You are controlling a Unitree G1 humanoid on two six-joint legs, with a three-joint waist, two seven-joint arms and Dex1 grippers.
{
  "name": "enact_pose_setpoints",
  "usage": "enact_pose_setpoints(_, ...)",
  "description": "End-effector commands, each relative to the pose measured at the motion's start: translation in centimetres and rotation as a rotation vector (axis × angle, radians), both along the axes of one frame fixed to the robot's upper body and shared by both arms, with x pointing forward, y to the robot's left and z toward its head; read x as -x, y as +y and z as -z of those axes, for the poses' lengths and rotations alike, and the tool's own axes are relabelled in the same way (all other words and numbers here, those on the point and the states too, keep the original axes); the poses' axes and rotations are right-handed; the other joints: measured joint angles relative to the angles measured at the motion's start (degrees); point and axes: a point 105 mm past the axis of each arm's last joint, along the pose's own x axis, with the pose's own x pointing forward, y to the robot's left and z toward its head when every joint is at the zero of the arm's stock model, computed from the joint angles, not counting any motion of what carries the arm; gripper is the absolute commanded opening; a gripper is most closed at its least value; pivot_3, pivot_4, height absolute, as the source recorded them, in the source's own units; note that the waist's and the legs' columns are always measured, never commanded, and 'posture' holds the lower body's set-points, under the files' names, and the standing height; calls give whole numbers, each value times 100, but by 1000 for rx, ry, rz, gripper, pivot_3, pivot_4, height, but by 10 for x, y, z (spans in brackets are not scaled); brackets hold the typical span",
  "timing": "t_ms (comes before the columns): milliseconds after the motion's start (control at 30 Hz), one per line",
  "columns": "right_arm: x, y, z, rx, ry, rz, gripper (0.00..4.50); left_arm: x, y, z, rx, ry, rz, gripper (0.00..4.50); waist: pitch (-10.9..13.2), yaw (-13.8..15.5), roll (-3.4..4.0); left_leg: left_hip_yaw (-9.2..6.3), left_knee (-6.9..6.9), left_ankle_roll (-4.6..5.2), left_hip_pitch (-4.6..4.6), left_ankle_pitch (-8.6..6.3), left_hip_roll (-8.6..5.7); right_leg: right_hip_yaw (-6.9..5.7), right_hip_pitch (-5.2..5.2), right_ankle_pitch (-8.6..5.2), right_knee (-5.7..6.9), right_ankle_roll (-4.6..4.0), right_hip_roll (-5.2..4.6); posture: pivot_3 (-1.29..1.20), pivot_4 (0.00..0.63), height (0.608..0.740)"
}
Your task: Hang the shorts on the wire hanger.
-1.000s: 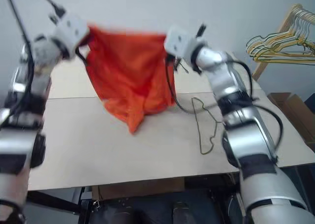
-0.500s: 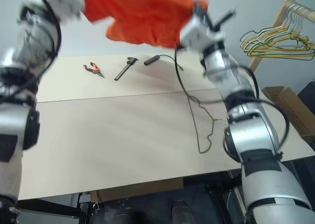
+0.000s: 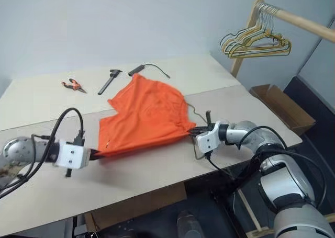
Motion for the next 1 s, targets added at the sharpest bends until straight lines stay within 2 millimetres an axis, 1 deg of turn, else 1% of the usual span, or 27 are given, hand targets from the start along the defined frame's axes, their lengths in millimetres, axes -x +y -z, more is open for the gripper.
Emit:
enact_pose_setpoints(33, -1, -19, -3, 19, -14, 61, 17, 16, 7, -11, -76, 72, -9, 0, 6, 90, -2, 1, -6, 3, 31, -3, 3, 0, 32, -3, -12, 0, 0, -85, 28, 740)
enact_pose_setpoints(167, 7, -18, 3, 9, -35, 64, 17, 50, -5, -9, -82, 195, 43, 0, 9, 199, 0, 10, -6, 3, 28, -11, 11, 3, 28, -6, -17, -3, 1, -103, 44, 740)
enact_pose_setpoints(300, 12, -17, 3, -11, -57, 67, 17, 74, -13, -8, -82, 254, 68, 0, 17, 256, 1, 18, -6, 1, 21, -22, 16, 6, 20, -12, -20, -8, 2, -108, 51, 740)
enact_pose_setpoints(333, 16, -16, 2, -19, -53, 61, 17, 78, -13, -7, -84, 263, 65, 0, 23, 262, 2, 19, -6, 1, 23, -22, 16, 6, 21, -13, -19, -8, 2, -103, 54, 740)
enact_pose_setpoints(467, 34, -16, 1, -35, -30, 39, 17, 85, -9, -3, -92, 257, 39, 0, 41, 363, 6, 24, -6, 1, 31, -22, 19, 7, 28, -17, -19, -16, 7, -92, 61, 740)
enact_pose_setpoints(600, 58, -14, 0, -54, 9, 19, 17, 92, -1, -3, -110, 272, 28, 0, 66, 490, 10, 29, -6, 1, 30, -22, 26, 7, 26, -26, -19, -26, 12, -94, 65, 740)
enact_pose_setpoints(700, 66, -11, 3, -68, 29, 36, 17, 98, 0, -5, -117, 296, 48, 0, 72, 553, 9, 37, -6, 1, 31, -22, 32, 8, 25, -29, -20, -31, 15, -102, 68, 740)
enact_pose_setpoints(800, 71, -8, 2, -85, 45, 58, 17, 97, -4, -9, -116, 306, 59, 0, 83, 601, 10, 46, -5, 1, 31, -22, 35, 10, 23, -49, -21, -60, 15, -109, 70, 740)
enact_pose_setpoints(867, 76, -8, 2, -89, 75, 63, 510, 96, -7, -12, -109, 321, 74, 448, 93, 633, 9, 52, -5, 1, 30, -22, 36, 12, 22, -50, -21, -59, 16, -114, 73, 740)
enact_pose_setpoints(900, 80, -8, 2, -84, 86, 57, 679, 96, -8, -14, -102, 326, 79, 626, 104, 663, 11, 54, -5, 1, 30, -22, 36, 13, 22, -51, -22, -57, 16, -114, 74, 740)
enact_pose_setpoints(1000, 92, -18, -3, -63, 146, 75, 1664, 88, -10, -24, -54, 311, 60, 1531, 129, 750, 8, 60, -5, 2, 27, -23, 36, 14, 17, -55, -26, -51, 15, -109, 76, 740)
